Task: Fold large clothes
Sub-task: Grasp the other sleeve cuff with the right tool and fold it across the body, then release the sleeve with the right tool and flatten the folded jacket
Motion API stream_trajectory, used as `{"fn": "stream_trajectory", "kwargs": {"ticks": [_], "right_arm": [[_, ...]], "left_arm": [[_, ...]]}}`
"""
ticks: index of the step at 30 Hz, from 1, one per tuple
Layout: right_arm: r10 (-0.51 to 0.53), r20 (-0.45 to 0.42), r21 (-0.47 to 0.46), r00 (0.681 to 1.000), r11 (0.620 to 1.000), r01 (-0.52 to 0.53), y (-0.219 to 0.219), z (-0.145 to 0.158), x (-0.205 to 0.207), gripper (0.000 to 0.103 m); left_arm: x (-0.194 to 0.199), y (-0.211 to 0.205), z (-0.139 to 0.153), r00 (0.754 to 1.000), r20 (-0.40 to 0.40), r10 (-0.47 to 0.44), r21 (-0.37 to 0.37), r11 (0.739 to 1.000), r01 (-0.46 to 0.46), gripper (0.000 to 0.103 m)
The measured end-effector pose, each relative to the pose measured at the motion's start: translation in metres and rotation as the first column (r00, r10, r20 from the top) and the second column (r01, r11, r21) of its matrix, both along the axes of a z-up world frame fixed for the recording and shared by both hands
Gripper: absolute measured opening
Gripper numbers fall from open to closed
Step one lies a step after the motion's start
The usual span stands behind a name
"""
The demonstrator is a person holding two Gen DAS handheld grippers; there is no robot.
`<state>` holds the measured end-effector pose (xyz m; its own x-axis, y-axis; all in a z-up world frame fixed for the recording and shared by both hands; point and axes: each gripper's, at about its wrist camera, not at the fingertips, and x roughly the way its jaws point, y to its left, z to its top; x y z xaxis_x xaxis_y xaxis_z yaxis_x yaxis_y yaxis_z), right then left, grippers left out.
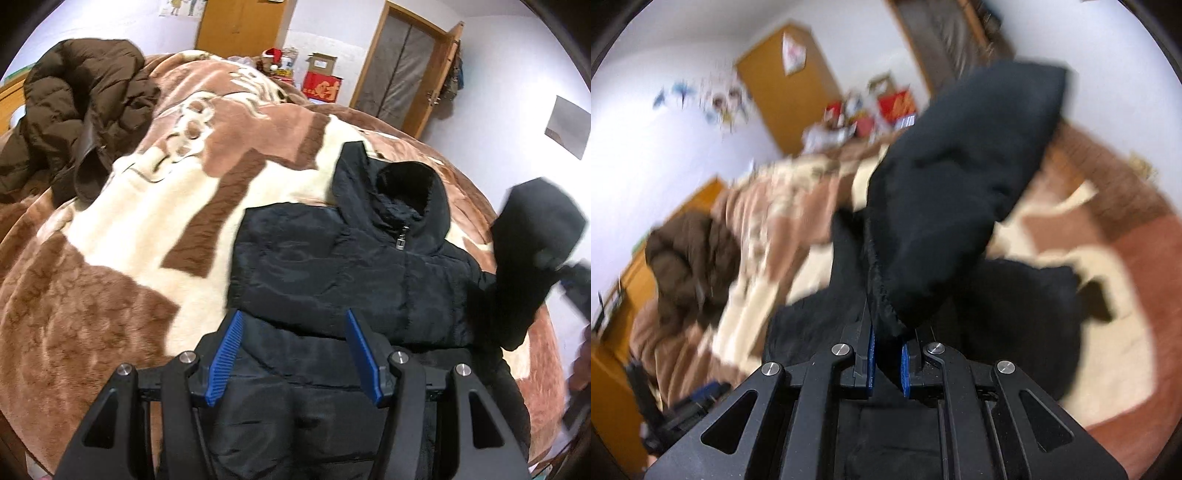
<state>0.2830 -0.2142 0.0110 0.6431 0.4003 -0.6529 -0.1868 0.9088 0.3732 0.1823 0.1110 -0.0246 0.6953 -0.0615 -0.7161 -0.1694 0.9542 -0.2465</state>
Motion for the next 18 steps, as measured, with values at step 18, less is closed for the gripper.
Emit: {"fn": "stream_trajectory", "kwargs": {"ticks": [18], "right_arm": [[0.139,-0.019,0.073,0.99,0.988,-0.137,0.018,-0.028,-0.016,0.052]], "left_arm": [[0.014,-0.007,0.002,0.998,0.012,-0.056,-0.066,0.996,0.056,0.059]]}}
